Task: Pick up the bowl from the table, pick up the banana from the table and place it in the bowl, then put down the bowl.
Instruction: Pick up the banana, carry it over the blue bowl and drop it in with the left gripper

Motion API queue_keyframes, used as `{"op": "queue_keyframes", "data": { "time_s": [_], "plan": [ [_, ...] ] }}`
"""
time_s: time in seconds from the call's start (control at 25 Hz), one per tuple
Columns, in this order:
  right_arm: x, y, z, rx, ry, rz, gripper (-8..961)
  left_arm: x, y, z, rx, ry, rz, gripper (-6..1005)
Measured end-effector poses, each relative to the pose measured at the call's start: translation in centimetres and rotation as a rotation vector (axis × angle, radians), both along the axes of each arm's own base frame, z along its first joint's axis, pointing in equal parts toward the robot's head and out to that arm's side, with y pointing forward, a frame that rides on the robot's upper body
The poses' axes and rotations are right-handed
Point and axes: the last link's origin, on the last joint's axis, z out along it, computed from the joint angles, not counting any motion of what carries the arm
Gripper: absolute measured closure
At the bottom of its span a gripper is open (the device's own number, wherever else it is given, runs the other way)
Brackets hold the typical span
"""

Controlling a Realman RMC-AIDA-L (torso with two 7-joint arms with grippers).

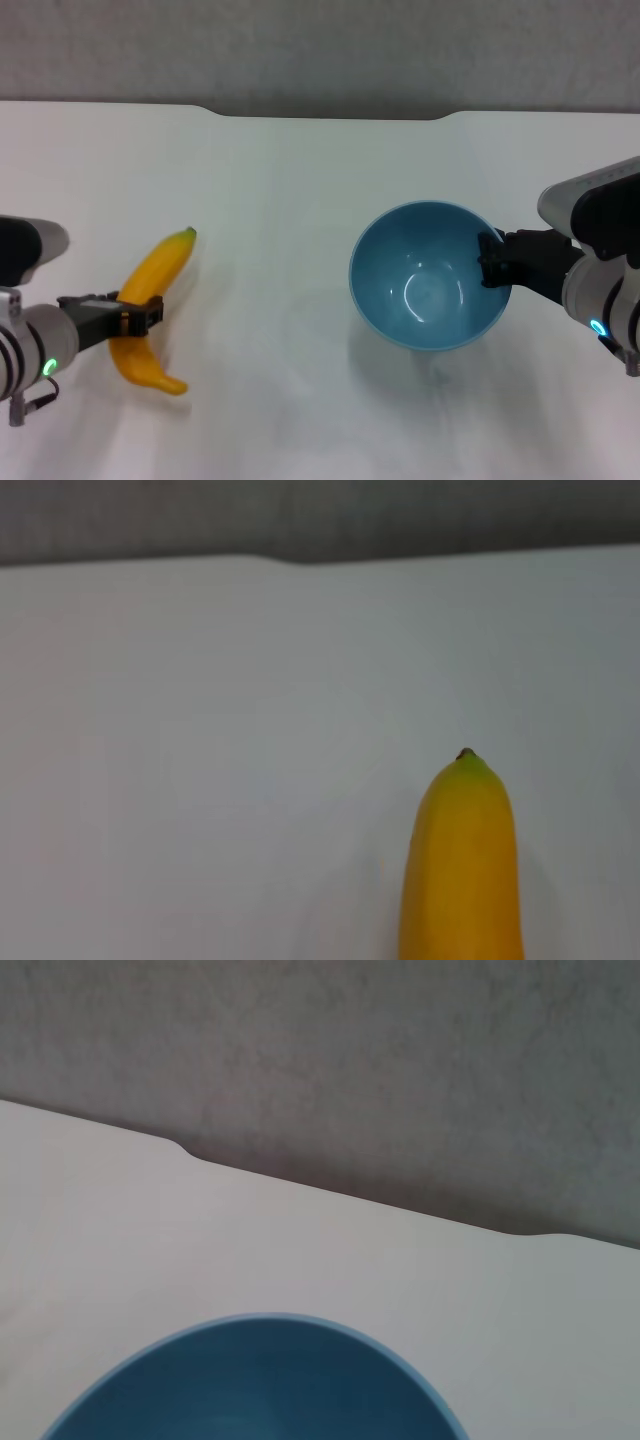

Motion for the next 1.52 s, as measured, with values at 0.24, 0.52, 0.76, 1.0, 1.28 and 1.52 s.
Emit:
{"op": "queue_keyframes", "data": {
  "time_s": [0.24,0.52,0.76,1.0,1.28,1.52],
  "plan": [
    [0.5,0.1,-0.1,0.01,0.013,-0.002,878,1.0,-0.4,1.6,0.049,-0.016,-0.037,473],
    [0.9,0.2,-0.4,0.023,0.031,0.004,876,2.7,-0.6,2.4,0.074,-0.061,-0.085,471],
    [0.5,0.4,-1.4,0.02,0.101,0.023,875,4.1,-0.7,2.3,0.07,-0.093,-0.136,468],
    [0.6,0.5,-1.7,0.021,0.103,0.033,873,5.4,-0.8,2.6,0.071,-0.141,-0.198,466],
    [0.5,0.4,-2.1,0.019,0.11,0.051,871,7.0,-1.0,2.7,0.066,-0.248,-0.274,464],
    [-0.2,0.4,-3.0,0.001,0.136,0.075,869,8.1,-1.3,2.5,0.038,-0.308,-0.328,462]
  ]
}}
